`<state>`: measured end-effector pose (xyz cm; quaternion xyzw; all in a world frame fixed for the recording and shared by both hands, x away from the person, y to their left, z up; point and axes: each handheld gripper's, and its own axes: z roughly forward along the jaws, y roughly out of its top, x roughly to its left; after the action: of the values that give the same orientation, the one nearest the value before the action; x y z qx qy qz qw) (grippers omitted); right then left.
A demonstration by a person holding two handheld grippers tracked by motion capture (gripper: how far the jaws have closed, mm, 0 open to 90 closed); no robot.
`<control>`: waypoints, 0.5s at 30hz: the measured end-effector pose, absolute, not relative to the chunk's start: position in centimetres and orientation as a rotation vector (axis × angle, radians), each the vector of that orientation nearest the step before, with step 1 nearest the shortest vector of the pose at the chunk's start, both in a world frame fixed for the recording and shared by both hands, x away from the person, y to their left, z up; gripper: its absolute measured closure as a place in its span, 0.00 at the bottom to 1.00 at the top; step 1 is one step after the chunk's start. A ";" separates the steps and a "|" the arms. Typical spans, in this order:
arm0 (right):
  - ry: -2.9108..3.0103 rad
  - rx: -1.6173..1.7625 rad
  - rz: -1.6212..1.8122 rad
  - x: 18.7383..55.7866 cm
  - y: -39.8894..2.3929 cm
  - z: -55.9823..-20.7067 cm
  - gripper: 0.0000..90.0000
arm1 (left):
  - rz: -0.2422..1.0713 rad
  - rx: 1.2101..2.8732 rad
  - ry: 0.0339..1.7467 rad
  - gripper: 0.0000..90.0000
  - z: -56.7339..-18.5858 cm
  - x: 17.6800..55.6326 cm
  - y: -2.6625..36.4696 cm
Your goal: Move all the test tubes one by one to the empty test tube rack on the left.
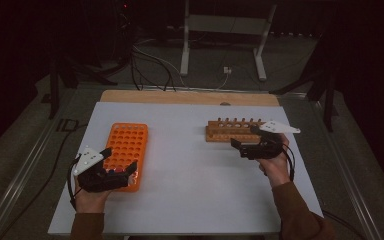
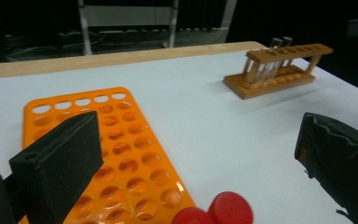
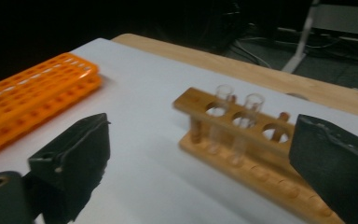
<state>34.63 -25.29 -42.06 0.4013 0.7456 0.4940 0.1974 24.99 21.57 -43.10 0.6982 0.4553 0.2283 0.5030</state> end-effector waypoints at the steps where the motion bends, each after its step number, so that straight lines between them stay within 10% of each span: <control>1: 2.080 1.131 1.376 35.0 -25.3 -42.1 0.08 | 0.552 1.681 1.100 0.02 -43.1 24.9 21.7; 15: 2.084 1.248 1.285 40.3 -24.8 -43.0 0.23 | 0.588 1.651 1.098 0.00 -43.0 24.5 21.8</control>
<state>40.30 -24.84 -43.00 0.4453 0.7438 0.4586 0.1953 24.47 21.77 -43.01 0.6860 0.4564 0.2445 0.5112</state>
